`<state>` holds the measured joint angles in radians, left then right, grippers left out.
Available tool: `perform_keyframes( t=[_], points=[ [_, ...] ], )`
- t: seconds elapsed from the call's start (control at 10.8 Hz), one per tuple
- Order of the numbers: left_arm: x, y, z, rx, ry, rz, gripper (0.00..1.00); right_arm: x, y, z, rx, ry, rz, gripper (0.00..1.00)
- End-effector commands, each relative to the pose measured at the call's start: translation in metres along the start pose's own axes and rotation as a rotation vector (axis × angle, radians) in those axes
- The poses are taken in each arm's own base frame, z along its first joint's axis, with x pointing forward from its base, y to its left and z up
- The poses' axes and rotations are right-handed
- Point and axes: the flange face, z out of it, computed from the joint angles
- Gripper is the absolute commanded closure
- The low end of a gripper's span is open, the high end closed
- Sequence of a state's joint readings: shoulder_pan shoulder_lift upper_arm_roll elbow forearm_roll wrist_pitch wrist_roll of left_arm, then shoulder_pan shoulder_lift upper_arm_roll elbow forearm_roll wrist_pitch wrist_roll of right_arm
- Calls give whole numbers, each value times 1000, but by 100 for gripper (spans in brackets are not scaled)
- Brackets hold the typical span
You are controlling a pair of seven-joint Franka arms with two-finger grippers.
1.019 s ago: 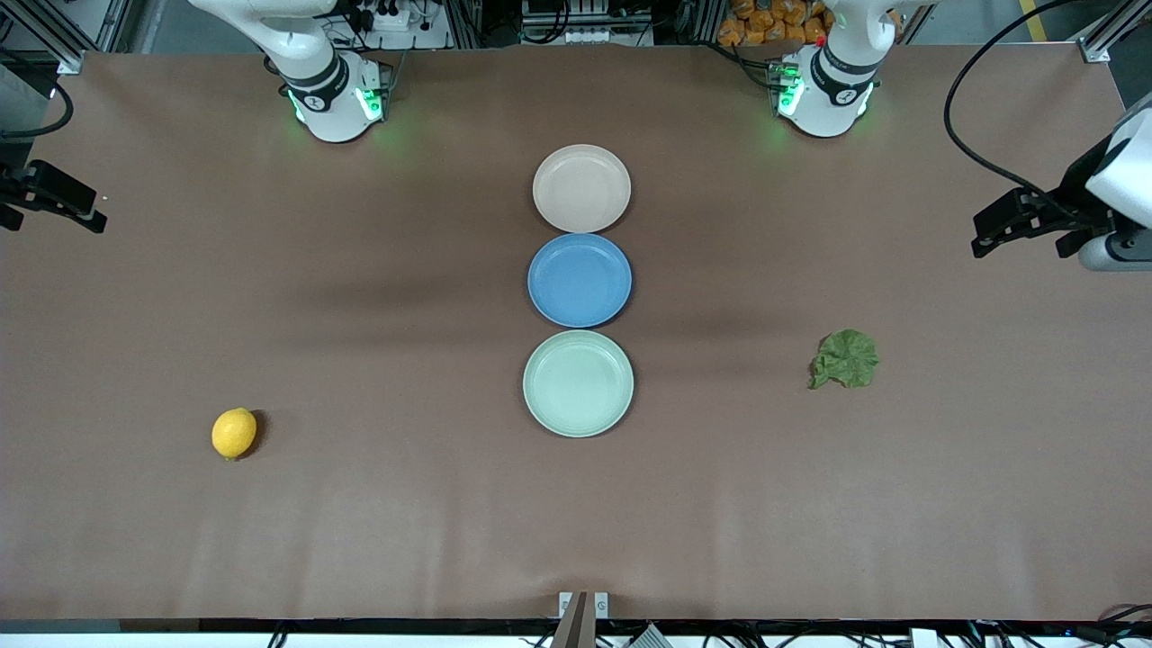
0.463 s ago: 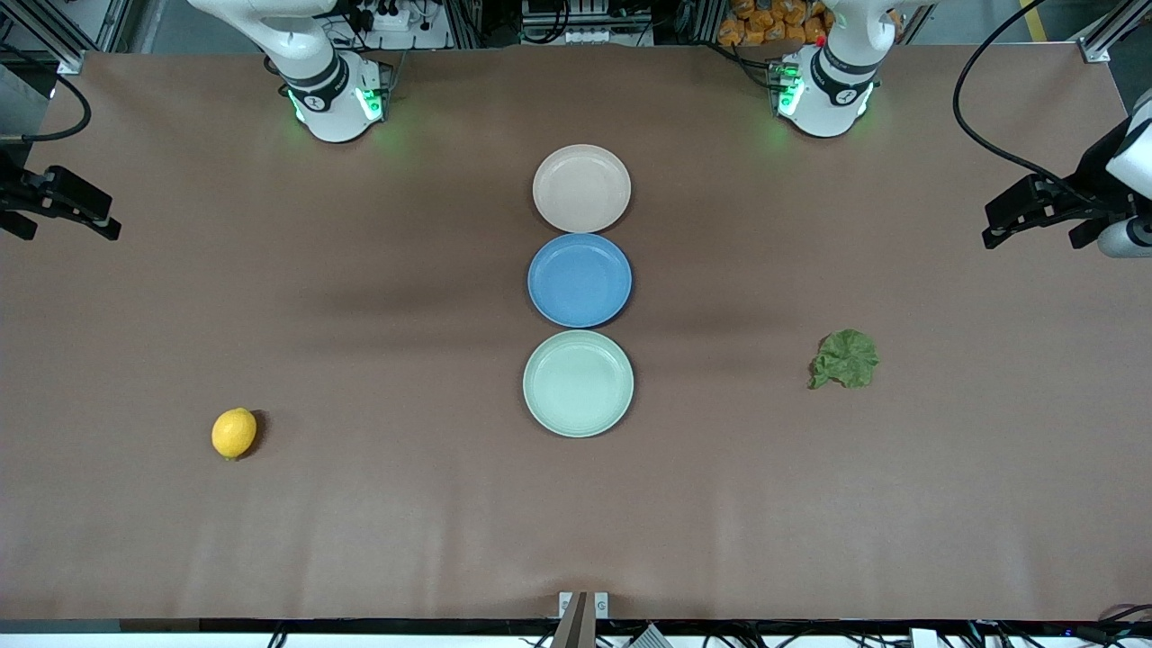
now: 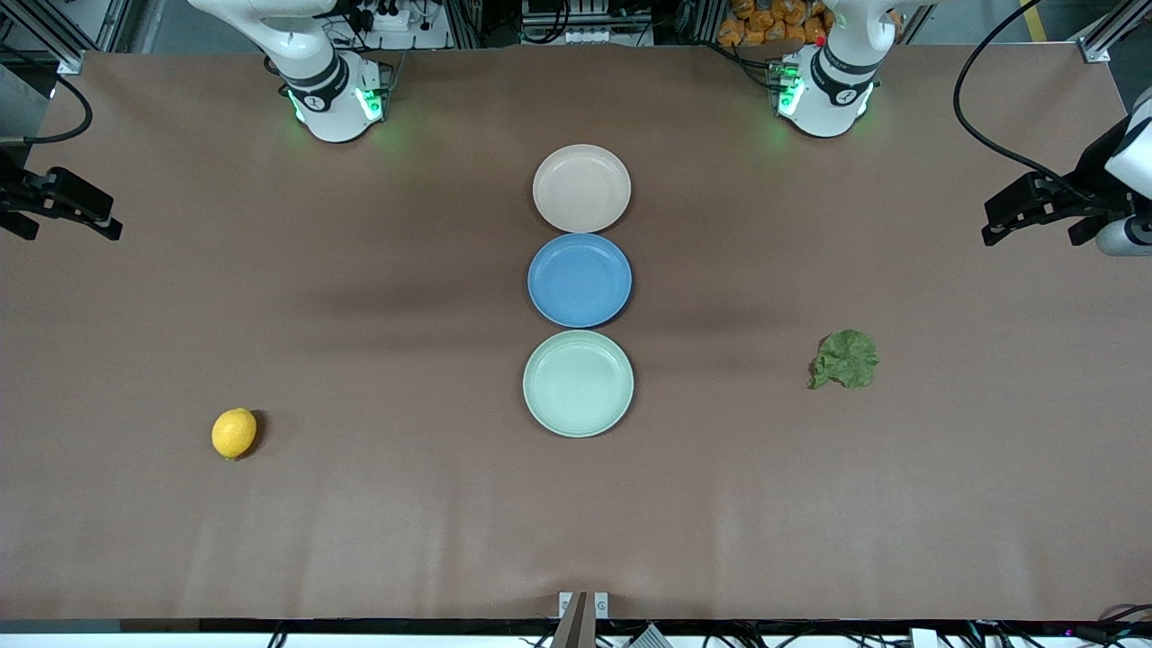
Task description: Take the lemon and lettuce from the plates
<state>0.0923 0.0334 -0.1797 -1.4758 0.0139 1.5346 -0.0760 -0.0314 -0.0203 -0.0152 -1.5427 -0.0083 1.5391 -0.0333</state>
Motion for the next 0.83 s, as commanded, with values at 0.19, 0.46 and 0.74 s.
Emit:
perform_keyframes(
  t=[0.19, 0.46, 0.74],
  points=[
    [-4, -7, -7, -4, -9, 0, 0, -4, 2, 2, -16, -8, 6, 0],
    [-4, -6, -8, -6, -8, 1, 0, -4, 3, 3, -16, -9, 7, 0],
    [-4, -6, -8, -7, -8, 1, 0, -3, 5, 1, -13, -2, 13, 0]
  ],
)
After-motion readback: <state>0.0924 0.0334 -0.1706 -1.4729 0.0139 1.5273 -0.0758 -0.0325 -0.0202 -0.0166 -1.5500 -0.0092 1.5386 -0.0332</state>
